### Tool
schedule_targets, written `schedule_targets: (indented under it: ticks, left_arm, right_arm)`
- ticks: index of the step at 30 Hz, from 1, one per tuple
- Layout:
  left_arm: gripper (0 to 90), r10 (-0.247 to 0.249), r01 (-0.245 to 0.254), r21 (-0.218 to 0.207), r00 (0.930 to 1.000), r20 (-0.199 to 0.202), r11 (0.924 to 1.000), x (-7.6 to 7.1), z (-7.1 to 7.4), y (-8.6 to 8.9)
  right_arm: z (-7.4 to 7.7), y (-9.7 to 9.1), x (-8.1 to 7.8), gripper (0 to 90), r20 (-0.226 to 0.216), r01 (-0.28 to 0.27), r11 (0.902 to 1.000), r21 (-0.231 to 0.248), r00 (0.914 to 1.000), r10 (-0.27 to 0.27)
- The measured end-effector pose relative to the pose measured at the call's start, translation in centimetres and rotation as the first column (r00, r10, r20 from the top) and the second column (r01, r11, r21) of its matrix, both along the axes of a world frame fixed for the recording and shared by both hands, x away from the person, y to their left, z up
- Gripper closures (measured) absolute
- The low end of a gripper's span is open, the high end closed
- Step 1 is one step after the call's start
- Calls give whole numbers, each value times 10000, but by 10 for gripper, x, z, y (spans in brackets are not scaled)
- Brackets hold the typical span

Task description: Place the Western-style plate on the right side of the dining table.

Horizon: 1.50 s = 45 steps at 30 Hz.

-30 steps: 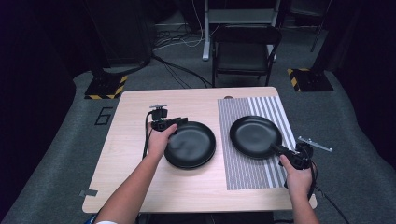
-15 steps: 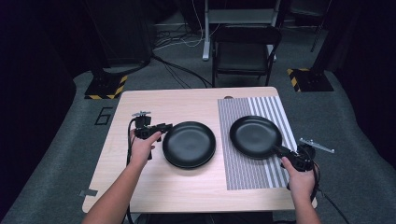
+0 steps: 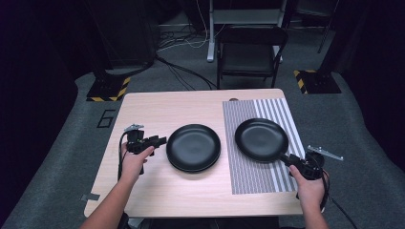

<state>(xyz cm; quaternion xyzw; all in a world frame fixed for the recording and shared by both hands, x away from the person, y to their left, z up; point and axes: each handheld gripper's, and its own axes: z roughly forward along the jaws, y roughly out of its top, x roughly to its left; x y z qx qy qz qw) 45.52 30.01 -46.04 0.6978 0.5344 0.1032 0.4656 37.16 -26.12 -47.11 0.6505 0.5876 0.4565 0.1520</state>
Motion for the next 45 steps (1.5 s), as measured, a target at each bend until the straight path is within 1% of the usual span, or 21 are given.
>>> schedule_targets:
  ticks: [3, 5, 9, 10, 14, 17, 19, 22, 23, 24, 28, 31, 33, 36, 37, 38, 39, 41, 42, 44, 45]
  left_arm:
    - [492, -25, 25, 523, 10000, 1, 9986, -5, -6, 7]
    - [487, -7, 2, 718, 10000, 61, 9974, -7, -9, 11]
    - [476, 13, -26, 1152, 9999, 119, 9933, -12, -14, 20]
    - [470, -43, 41, 1309, 10000, 17, 9914, -13, -15, 22]
    - [467, 88, -96, 1245, 9999, 72, 9922, -16, -22, 32]
    - [463, 28, -6, 1472, 9999, -147, 9891, -18, -27, 36]
    - [462, -82, 98, 1741, 9999, -99, 9847, -18, -28, 36]
    - [459, -278, 332, 1794, 9991, -324, 9832, -19, -31, 34]
    - [460, -422, 447, 1896, 9990, -174, 9808, -19, -32, 33]
    - [466, -453, 449, 1868, 9990, -25, 9814, -19, -35, 32]
    - [485, -680, 732, 2014, 9972, -326, 9768, -17, -44, 31]
    - [478, -545, 638, 2059, 9972, -507, 9765, -17, -48, 34]
    - [468, -420, 507, 2048, 9980, -466, 9775, -16, -49, 37]
    - [459, -323, 418, 2157, 9984, -472, 9756, -17, -50, 39]
    - [461, -414, 509, 2257, 9981, -465, 9729, -17, -51, 40]
    - [465, -552, 631, 2533, 9978, -380, 9653, -17, -52, 41]
    - [464, -463, 552, 2545, 9981, -406, 9655, -17, -54, 39]
    - [456, -539, 628, 2751, 9978, -398, 9594, -17, -55, 38]
    - [442, -487, 550, 2758, 9984, -299, 9596, -16, -56, 37]
    - [427, -479, 520, 3033, 9986, -209, 9515, -15, -58, 36]
    - [425, -521, 558, 3083, 9984, -202, 9496, -15, -58, 37]
  right_arm:
    - [-3, 1, -1, 466, -64, -65, 9993, -358, 10000, 63]
    - [-5, 1, -1, 463, -68, -94, 9972, -738, 9999, 90]
    - [-7, 3, -4, 460, -175, -151, 9947, -1017, 9998, 134]
    - [-8, 3, -4, 459, -179, -170, 9944, -1043, 9997, 152]
    - [-12, 7, -9, 451, -233, -434, 9854, -1647, 9989, 401]
    - [-15, 7, -12, 446, -213, -453, 9854, -1638, 9989, 424]
    - [-17, 7, -13, 442, -160, -430, 9868, -1561, 9990, 410]
    - [-22, 6, -13, 442, -170, -541, 9815, -1838, 9985, 518]
    - [-23, 6, -13, 441, -197, -546, 9838, -1705, 9985, 520]
    - [-24, 5, -13, 441, -208, -496, 9861, -1589, 9987, 469]
    - [-25, 5, -11, 443, -133, -515, 9855, -1614, 9987, 500]
    - [-28, 5, -11, 444, -153, -687, 9789, -1923, 9976, 671]
    - [-31, 4, -10, 442, -185, -787, 9771, -1978, 9969, 766]
    - [-35, 4, -9, 440, -302, -885, 9705, -2243, 9960, 839]
    - [-36, 4, -9, 439, -346, -867, 9700, -2271, 9961, 809]
    - [-37, 3, -9, 440, -361, -868, 9680, -2356, 9961, 806]
    - [-38, 3, -9, 440, -355, -867, 9662, -2427, 9961, 805]
    - [-38, 4, -8, 439, -304, -836, 9620, -2601, 9965, 784]
    - [-39, 4, -8, 439, -308, -813, 9583, -2740, 9967, 757]
    - [-41, 4, -7, 440, -357, -801, 9503, -3009, 9967, 727]
    - [-42, 4, -7, 440, -428, -754, 9459, -3155, 9970, 652]
